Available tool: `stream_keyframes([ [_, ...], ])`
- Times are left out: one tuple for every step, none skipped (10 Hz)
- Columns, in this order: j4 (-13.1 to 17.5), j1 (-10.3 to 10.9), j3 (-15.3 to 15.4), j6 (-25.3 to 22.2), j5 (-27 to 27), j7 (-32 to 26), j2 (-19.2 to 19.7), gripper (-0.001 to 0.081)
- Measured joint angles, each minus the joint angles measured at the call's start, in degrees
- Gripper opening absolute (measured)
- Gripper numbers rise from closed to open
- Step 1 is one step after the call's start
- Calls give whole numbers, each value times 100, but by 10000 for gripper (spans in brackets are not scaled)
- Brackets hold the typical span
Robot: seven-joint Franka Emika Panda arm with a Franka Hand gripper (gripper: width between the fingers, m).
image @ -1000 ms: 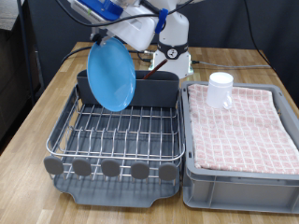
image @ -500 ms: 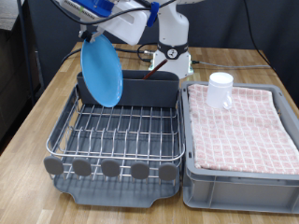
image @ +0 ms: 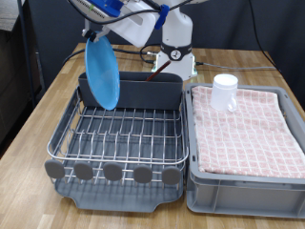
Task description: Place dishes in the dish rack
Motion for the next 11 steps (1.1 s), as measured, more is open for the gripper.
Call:
stream_keyframes([
  [0, 1, 26, 0, -107, -3, 0, 16],
  [-4, -2, 28, -1, -231, -10, 2, 16],
  [-16, -9, 16, -9, -382, -15, 8, 16],
  [-40, -16, -22, 15, -544, -21, 17, 16],
  [-86, -29, -80, 133, -649, -42, 29, 16],
  [-134, -38, -161, 315, -717, -71, 64, 16],
  [-183, -46, -246, 514, -763, -86, 117, 16],
  [-234, -55, -323, 695, -821, -88, 177, 17],
  [-273, -58, -396, 841, -890, -88, 246, 17],
  [-305, -60, -460, 952, -940, -83, 317, 16],
  [-333, -63, -521, 1073, -1031, -61, 383, 17],
])
